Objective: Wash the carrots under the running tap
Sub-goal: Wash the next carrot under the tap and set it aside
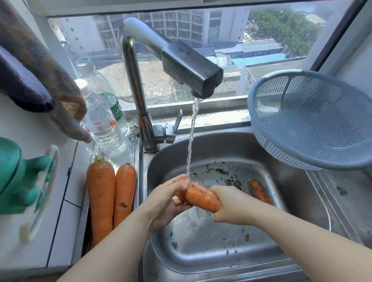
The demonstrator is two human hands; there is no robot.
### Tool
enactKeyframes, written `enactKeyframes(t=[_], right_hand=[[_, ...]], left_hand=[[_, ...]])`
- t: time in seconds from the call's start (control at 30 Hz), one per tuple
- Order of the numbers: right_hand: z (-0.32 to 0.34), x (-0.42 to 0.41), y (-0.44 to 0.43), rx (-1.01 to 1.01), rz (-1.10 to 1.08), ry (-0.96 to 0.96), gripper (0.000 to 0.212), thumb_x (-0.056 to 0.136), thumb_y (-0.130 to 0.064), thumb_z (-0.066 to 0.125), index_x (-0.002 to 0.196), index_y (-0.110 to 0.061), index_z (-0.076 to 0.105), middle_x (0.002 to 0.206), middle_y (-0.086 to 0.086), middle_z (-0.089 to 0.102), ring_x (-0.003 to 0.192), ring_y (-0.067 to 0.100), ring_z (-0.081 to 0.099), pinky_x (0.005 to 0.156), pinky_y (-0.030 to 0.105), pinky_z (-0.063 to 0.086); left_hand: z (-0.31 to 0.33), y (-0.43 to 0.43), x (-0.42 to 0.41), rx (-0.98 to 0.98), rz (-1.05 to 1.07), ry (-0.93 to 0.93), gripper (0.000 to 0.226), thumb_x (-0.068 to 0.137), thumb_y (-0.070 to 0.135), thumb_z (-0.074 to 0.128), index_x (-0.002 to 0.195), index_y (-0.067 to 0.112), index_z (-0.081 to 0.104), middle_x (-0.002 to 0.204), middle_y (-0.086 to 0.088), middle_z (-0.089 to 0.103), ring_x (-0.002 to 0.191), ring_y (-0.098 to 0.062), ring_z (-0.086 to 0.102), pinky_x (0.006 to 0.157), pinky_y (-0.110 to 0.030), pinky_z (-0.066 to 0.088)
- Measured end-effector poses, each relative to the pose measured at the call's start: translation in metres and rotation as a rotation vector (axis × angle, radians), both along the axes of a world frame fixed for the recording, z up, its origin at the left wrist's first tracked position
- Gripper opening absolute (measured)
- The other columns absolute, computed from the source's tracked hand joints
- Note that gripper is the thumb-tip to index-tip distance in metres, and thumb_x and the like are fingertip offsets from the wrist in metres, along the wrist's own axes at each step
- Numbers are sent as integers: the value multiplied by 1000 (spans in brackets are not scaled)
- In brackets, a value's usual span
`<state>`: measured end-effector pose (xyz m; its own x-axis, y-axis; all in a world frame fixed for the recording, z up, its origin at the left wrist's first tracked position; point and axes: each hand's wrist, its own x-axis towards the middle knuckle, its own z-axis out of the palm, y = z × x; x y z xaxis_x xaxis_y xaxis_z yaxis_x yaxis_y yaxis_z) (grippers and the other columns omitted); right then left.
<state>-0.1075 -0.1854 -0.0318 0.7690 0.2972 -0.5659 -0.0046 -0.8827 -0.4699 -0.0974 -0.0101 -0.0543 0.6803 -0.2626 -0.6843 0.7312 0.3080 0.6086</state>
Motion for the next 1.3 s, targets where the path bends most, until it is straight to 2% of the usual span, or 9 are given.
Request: enactKeyframes(t=[0.1,0.33,0.53,0.67,0.73,0.9,1.03,1.1,1.3], right_hand=[[5,2,0,9,7,5,23,79,-11,64,98,-17,54,92,0,60,74,14,55,54,20,40],[2,-3,3,-63,44,-85,21,78,-14,61,96,-17,50,94,3,62,82,21,61,64,30,48],[0,-1,-4,-39,26,-73,21,75,-13,63,88,-20,48,88,-1,60,78,18,60,65,31,50],[5,-3,1,-114,67,-122,20,78,-13,58,90,-20,43,85,-2,53,73,21,53,57,28,40],[7,-4,1,-138,78,-128,21,79,-13,58,91,-20,43,85,-2,52,73,21,52,55,27,38],[6,-2,-1,-113,62,-117,21,76,-14,60,88,-20,44,86,-1,56,73,21,57,59,30,46],[10,-4,6,-212,107,-168,21,82,-14,56,96,-19,41,88,0,50,72,22,49,51,28,35],[13,-6,8,-278,123,-205,23,84,-15,56,102,-18,42,90,2,51,74,23,50,55,29,35],[12,-11,12,-372,170,-291,27,87,-15,58,109,-17,42,102,5,61,87,27,60,64,32,40]], left_hand=[[0,7,0,-73,-7,-14,43,90,-6,46,127,13,55,128,-24,56,102,-33,61,75,-34,60],[2,-2,1,93,13,14,30,89,-1,53,114,13,61,122,-23,54,86,-29,63,58,-31,58],[4,8,-2,-82,-39,15,37,88,-7,48,115,16,60,124,-22,56,101,-33,63,81,-36,58],[5,-3,-1,26,16,21,27,89,-3,51,106,14,64,112,-18,59,84,-27,63,65,-31,61],[4,-4,0,42,25,32,27,89,-3,51,107,13,64,108,-16,59,82,-26,63,63,-31,61],[7,9,-2,-117,-16,16,38,89,-8,48,118,13,59,121,-21,58,104,-33,62,80,-35,59],[3,-2,0,52,55,31,35,88,-4,52,118,11,61,114,-19,58,86,-28,63,59,-31,59],[3,-6,1,82,90,77,33,87,-2,54,116,11,63,108,-17,59,82,-26,61,56,-31,58],[7,-1,6,99,67,180,19,86,3,61,101,13,65,119,-19,52,90,-30,57,78,-40,54]])
